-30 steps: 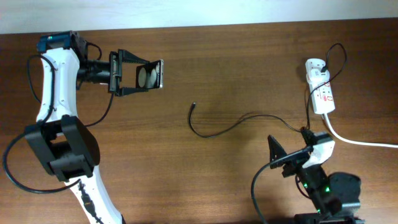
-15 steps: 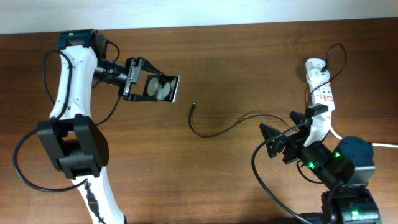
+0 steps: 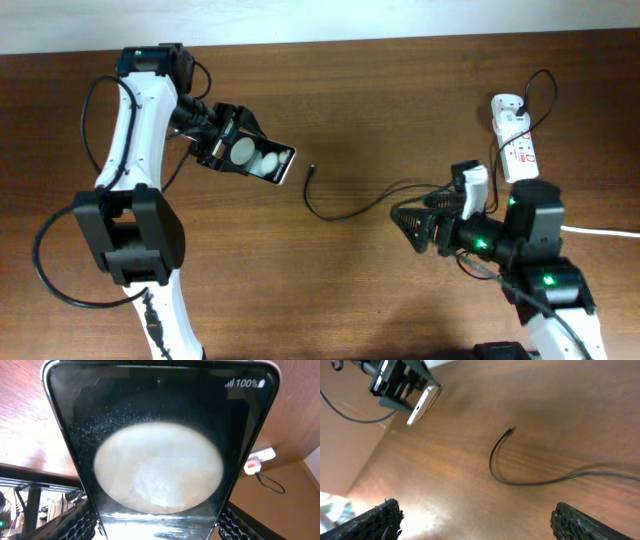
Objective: Plug charger to phone and switch on socket
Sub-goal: 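Move the right gripper toward the black cable's plug end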
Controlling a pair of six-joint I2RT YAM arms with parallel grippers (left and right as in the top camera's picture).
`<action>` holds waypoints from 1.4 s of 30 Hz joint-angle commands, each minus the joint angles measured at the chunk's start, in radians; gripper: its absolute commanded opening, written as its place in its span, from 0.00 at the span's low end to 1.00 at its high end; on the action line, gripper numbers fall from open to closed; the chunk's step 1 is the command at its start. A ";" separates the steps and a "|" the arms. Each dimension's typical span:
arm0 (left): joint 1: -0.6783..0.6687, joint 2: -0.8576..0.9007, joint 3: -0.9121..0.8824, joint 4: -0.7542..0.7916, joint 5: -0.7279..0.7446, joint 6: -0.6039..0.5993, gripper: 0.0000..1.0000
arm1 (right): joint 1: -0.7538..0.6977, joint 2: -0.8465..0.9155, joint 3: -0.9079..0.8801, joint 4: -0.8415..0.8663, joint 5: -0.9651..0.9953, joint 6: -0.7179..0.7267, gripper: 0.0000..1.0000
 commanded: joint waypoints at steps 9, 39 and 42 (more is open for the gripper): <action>0.000 0.004 0.028 0.023 -0.137 -0.129 0.00 | 0.005 0.163 0.022 0.006 -0.253 0.005 0.99; -0.159 0.004 0.028 0.056 -0.179 -0.144 0.00 | 0.006 0.215 0.021 0.093 0.026 0.459 0.78; -0.171 0.004 0.028 0.064 -0.179 -0.158 0.01 | 0.006 0.229 0.021 0.110 0.026 0.495 0.78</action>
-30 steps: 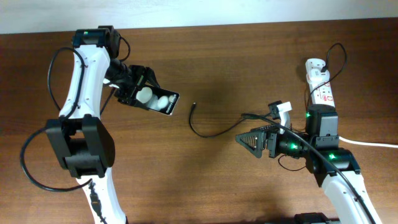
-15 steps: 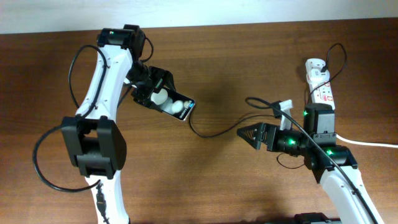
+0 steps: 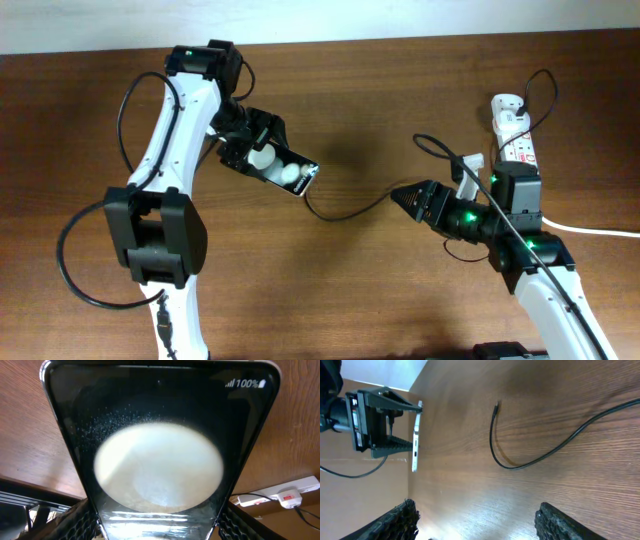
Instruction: Plug charger to phone and switch on socket
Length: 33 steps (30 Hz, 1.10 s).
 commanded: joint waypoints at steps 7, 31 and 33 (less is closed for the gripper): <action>-0.037 0.004 0.028 0.005 0.008 -0.071 0.01 | 0.055 0.062 0.020 0.097 0.010 0.091 0.73; -0.095 0.004 0.028 0.005 0.038 -0.231 0.02 | 0.223 0.151 0.020 0.345 0.162 0.300 0.61; -0.095 0.004 0.028 0.005 0.038 -0.231 0.02 | 0.243 0.184 0.020 0.393 0.162 0.323 0.62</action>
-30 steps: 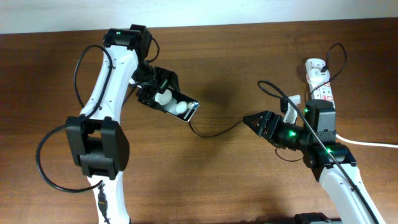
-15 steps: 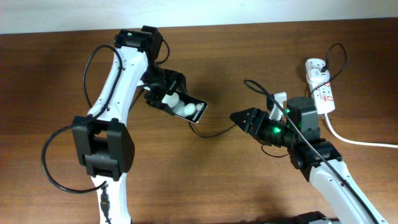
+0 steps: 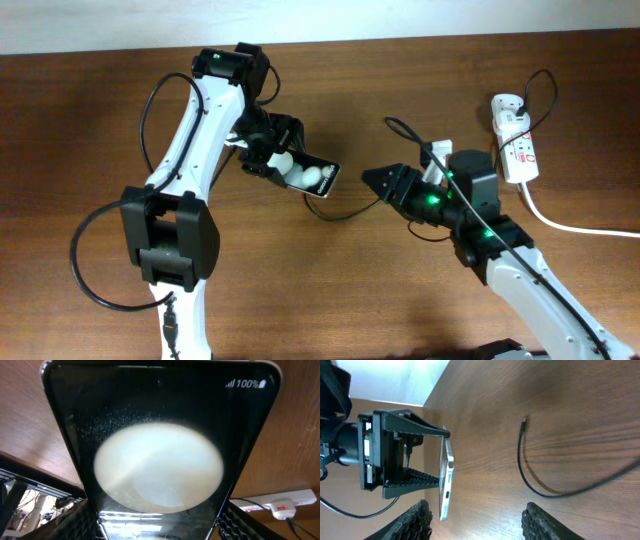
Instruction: Plug charger to phone and switch on socket
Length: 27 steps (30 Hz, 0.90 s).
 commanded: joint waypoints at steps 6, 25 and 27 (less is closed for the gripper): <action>-0.011 0.004 0.028 -0.002 0.029 -0.014 0.03 | 0.079 0.090 0.019 0.124 -0.002 0.056 0.61; -0.064 0.004 0.028 0.003 0.029 -0.052 0.08 | 0.135 0.101 0.019 0.184 0.058 0.108 0.57; -0.075 0.004 0.028 0.010 0.029 -0.055 0.08 | 0.171 0.101 0.019 0.185 0.101 0.108 0.57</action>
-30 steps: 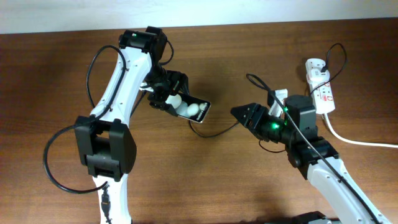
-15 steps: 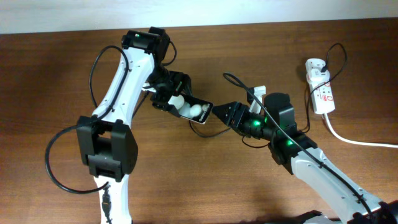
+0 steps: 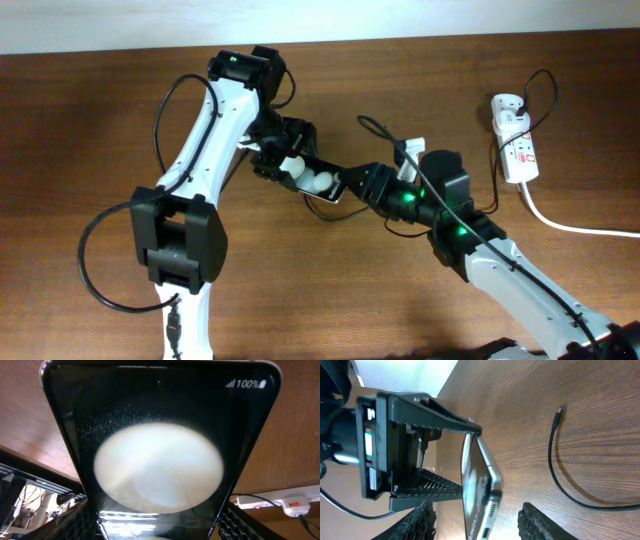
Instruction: Plug charger to phone and switch on socket
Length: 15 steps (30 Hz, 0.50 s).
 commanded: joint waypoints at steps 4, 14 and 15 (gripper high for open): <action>-0.033 0.004 0.028 0.005 0.023 -0.028 0.08 | 0.064 0.007 0.017 0.004 0.087 0.005 0.56; -0.073 0.004 0.028 0.016 0.023 -0.035 0.09 | 0.064 0.007 0.017 0.003 0.091 0.005 0.56; -0.076 0.004 0.028 0.016 0.023 -0.035 0.09 | 0.064 0.007 0.017 0.003 0.091 0.005 0.56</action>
